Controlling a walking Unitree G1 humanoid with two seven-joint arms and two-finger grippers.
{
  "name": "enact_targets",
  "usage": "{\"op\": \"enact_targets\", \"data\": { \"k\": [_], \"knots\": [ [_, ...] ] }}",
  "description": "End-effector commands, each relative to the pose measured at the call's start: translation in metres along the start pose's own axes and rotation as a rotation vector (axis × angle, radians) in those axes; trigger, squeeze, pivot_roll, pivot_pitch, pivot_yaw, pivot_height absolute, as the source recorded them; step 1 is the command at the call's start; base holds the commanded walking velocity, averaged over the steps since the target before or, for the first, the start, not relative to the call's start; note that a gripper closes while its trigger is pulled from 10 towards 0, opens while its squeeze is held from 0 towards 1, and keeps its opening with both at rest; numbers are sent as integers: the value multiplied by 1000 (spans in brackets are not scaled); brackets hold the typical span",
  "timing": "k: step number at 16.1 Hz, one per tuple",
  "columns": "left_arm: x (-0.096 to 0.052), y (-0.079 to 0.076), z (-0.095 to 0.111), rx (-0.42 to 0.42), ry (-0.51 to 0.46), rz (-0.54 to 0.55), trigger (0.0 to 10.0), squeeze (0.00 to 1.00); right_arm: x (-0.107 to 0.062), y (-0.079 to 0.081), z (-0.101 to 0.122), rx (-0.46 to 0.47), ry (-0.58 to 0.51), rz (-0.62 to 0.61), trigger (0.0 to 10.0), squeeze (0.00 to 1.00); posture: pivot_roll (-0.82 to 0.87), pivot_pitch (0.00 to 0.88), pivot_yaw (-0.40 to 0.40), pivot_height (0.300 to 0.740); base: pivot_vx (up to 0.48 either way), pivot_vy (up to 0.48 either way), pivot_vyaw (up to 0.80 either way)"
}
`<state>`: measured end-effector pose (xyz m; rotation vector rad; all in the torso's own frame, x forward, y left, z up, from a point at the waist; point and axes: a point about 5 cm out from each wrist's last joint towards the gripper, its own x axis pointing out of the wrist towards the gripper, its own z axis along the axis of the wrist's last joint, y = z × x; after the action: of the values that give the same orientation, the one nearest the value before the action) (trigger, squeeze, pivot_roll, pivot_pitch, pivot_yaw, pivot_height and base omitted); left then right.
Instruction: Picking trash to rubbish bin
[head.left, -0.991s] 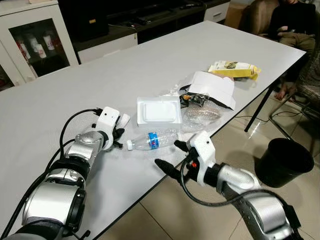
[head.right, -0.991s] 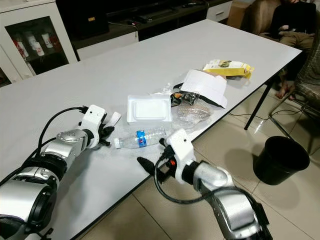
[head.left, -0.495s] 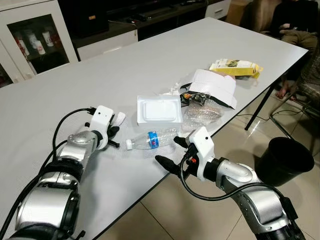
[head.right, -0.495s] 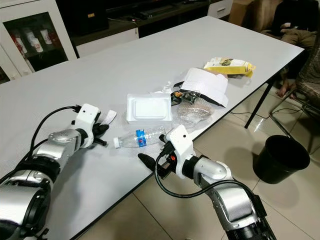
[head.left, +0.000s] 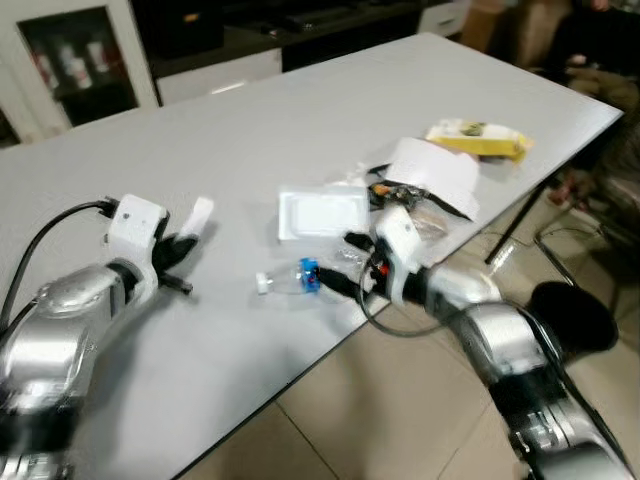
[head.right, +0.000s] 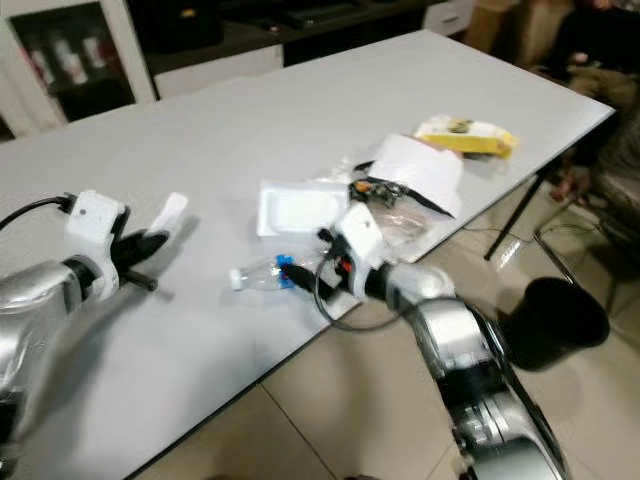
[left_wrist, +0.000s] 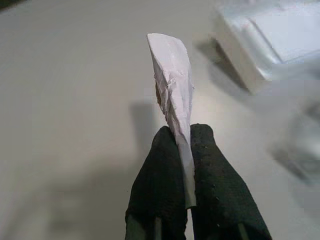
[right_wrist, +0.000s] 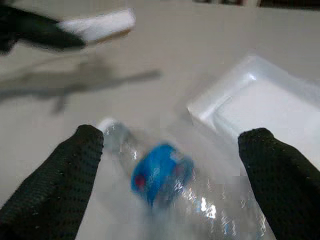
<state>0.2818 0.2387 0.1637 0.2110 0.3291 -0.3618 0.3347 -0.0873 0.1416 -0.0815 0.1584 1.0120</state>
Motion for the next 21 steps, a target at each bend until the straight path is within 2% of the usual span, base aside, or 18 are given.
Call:
{"op": "enact_targets", "data": {
  "k": [1, 3, 4, 5, 6, 7, 10, 13, 15, 17, 18, 19, 20, 21],
  "knots": [
    [-11, -7, 7, -4, -2, -23, 0, 0, 3, -4, 0, -29, 10, 47, 10000, 1000, 97, 53, -90, 740, 0, 0, 0],
    [-23, -17, 7, -17, 1, -49, 0, 0, 11, -8, 3, -63, 46, 114, 10000, 1000, 123, 58, -104, 740, 0, 0, 0],
    [-33, -25, 6, -39, 16, -73, 0, 0, 17, -10, 6, -111, 70, 152, 10000, 1000, 139, 71, -122, 740, 0, 0, 0],
    [-36, -31, 5, -45, 31, -98, 0, 0, 21, -13, 11, -163, 98, 154, 10000, 1000, 151, 72, -128, 740, 0, 0, 0],
    [-38, -35, 5, -51, 37, -108, 0, 0, 23, -14, 12, -185, 114, 166, 10000, 424, 152, 75, -130, 740, 0, 0, 0],
    [-42, -39, 5, -58, 48, -109, 0, 0, 26, -16, 13, -219, 142, 183, 10000, 0, 162, 75, -136, 740, 0, 0, 0],
    [-53, -39, 5, -56, 82, -87, 0, 0, 27, -19, 5, -311, 263, 200, 10000, 0, 191, 80, -144, 740, 0, 0, 0],
    [-58, -43, 7, -75, 101, -136, 0, 0, 18, -25, -7, -287, 381, 228, 10000, 0, 198, 76, -139, 740, 0, 0, 0],
    [-58, -46, 8, -73, 110, -159, 0, 0, 16, -27, -10, -287, 400, 216, 10000, 0, 198, 74, -137, 740, 0, 0, 0],
    [-62, -56, 12, -62, 98, -299, 0, 0, 14, -30, -11, -281, 405, 188, 10000, 0, 197, 70, -132, 740, 0, 0, 0],
    [-67, -63, 17, -7, 62, -401, 0, 0, 13, -31, -12, -276, 406, 180, 10000, 0, 198, 66, -130, 740, 0, 0, 0],
    [-70, -65, 17, 22, 71, -446, 0, 0, 12, -32, -12, -270, 407, 173, 10000, 0, 198, 64, -129, 740, 0, 0, 0],
    [-72, -65, 16, 46, 100, -470, 0, 0, 11, -33, -12, -265, 406, 164, 4392, 0, 196, 57, -126, 740, 0, 0, 0],
    [-71, -64, 15, 68, 118, -476, 0, 0, 11, -34, -10, -264, 399, 155, 0, 0, 197, 50, -123, 740, 0, 0, 0]
  ]
}}
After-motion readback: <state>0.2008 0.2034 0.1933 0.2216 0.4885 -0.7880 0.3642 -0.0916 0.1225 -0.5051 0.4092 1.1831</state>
